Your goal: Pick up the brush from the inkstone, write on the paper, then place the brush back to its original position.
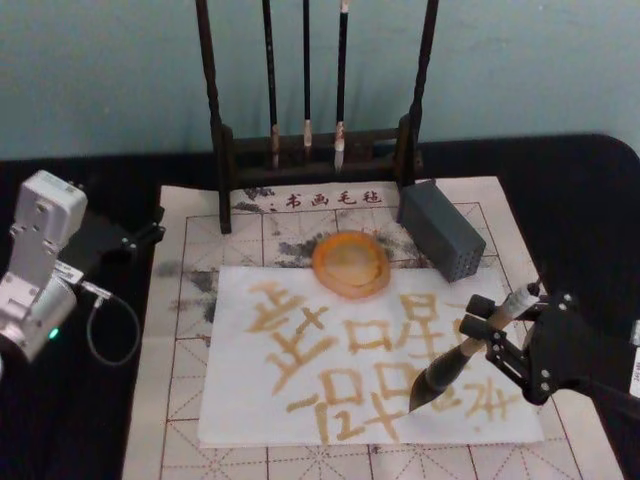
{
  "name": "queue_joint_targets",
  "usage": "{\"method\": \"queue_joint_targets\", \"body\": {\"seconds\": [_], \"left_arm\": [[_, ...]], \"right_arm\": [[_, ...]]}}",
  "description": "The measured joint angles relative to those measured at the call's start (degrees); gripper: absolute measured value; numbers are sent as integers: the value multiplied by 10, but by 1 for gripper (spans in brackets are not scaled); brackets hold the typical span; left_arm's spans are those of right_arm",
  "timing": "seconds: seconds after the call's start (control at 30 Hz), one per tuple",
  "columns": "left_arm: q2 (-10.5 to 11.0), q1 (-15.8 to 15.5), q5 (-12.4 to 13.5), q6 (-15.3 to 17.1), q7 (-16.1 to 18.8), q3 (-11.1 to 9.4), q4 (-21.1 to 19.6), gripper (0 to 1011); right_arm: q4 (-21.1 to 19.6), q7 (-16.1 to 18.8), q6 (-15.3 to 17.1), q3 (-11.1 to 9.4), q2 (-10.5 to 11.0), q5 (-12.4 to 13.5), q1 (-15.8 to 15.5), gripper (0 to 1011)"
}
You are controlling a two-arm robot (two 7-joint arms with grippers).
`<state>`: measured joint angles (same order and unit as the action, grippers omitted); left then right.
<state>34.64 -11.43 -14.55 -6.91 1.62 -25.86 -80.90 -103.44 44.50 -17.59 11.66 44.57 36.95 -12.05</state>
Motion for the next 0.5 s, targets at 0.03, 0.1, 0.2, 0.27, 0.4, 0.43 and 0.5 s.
{"method": "queue_joint_targets", "body": {"seconds": [0.03, 0.1, 0.2, 0.27, 0.4, 0.43, 0.5], "left_arm": [[0, 0, 0, 0, 0, 0, 0, 1001], [0, 0, 0, 0, 0, 0, 0, 1001], [0, 0, 0, 0, 0, 0, 0, 1001], [0, 0, 0, 0, 0, 0, 0, 1001], [0, 0, 0, 0, 0, 0, 0, 1001], [0, 0, 0, 0, 0, 0, 0, 1001], [0, 0, 0, 0, 0, 0, 0, 1001]], "right_arm": [[1, 0, 0, 1, -1, -1, 1, 179], [2, 0, 1, 2, -1, -1, 2, 179], [5, -1, 1, 4, -2, -3, 5, 179], [6, -2, 2, 5, -3, -4, 6, 179], [7, -3, 1, 5, -3, -5, 6, 179], [7, -3, 1, 5, -2, -6, 6, 179], [7, -5, 0, 3, -1, -7, 5, 179]]}}
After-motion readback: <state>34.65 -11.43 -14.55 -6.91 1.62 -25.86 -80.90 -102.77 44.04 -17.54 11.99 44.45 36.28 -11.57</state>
